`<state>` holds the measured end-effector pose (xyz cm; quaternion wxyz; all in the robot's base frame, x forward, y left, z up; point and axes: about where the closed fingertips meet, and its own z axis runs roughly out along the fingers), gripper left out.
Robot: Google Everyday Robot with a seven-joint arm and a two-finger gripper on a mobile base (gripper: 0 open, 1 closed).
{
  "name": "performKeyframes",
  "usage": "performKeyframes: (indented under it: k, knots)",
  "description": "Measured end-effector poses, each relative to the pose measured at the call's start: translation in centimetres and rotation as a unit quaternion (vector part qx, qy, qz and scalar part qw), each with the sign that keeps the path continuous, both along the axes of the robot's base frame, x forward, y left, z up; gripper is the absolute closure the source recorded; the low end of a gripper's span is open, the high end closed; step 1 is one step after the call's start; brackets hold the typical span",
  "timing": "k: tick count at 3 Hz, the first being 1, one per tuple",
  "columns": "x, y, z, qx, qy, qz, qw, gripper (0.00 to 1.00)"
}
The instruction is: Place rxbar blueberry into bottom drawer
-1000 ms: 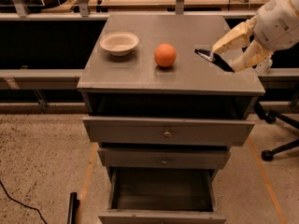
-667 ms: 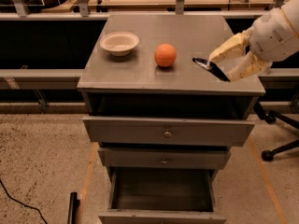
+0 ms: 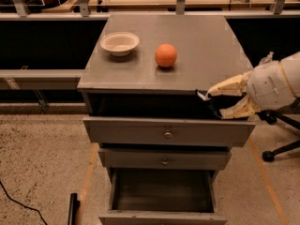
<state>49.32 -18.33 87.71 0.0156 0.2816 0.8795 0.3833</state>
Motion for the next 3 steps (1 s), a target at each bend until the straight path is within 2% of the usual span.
performKeyframes:
  k: [1, 2, 3]
  knots:
    - [-0.9, -0.3, -6.4, 0.019, 0.057, -0.043, 0.9973, 1.0]
    - [-2.0, -0.6, -14.3, 0.042, 0.133, -0.072, 0.9876, 1.0]
    - [-2.0, -0.6, -14.3, 0.042, 0.133, -0.072, 0.9876, 1.0]
